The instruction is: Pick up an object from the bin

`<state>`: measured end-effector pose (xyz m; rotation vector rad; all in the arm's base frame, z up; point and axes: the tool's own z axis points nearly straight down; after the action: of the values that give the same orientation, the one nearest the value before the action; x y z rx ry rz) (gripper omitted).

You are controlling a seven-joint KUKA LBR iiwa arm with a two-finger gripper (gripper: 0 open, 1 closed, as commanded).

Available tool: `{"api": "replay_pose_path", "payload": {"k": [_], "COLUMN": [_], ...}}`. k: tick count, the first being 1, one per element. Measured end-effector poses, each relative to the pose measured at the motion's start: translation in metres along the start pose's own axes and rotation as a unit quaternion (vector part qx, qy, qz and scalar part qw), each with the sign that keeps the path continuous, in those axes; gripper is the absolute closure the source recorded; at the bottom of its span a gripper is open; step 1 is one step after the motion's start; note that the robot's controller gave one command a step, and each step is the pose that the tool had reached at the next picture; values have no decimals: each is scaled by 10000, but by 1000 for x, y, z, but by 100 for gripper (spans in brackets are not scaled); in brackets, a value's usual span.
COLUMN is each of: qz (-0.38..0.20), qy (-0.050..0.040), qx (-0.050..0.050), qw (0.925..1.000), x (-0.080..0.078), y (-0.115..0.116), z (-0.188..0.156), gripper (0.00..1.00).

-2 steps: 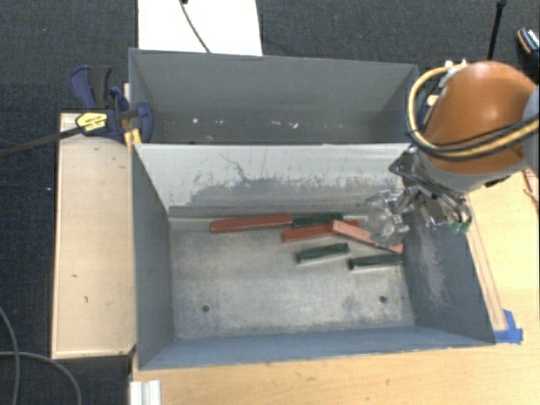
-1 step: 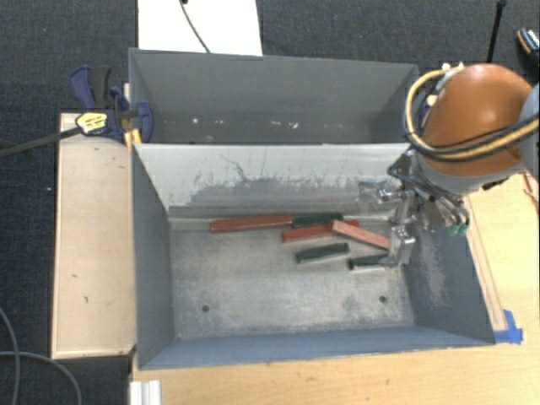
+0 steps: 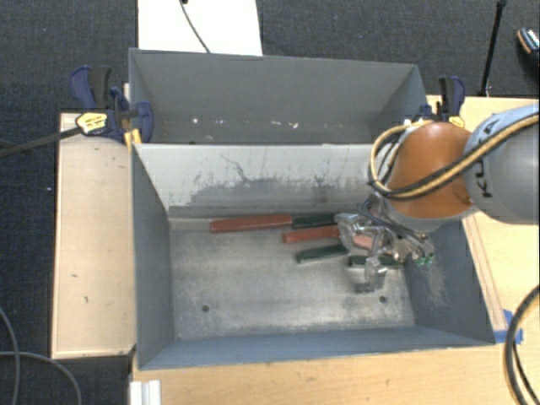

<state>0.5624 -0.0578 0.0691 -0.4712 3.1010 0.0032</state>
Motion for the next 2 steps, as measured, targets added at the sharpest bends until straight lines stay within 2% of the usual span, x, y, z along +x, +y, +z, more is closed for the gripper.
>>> {"api": "replay_pose_path", "payload": {"k": [1, 2], "qz": [5, 9], "qy": [3, 10], "qx": [7, 5], "qw": [10000, 10000], "x": [0, 1], "y": [-1, -1], "z": [-2, -2], "gripper": [100, 0]}}
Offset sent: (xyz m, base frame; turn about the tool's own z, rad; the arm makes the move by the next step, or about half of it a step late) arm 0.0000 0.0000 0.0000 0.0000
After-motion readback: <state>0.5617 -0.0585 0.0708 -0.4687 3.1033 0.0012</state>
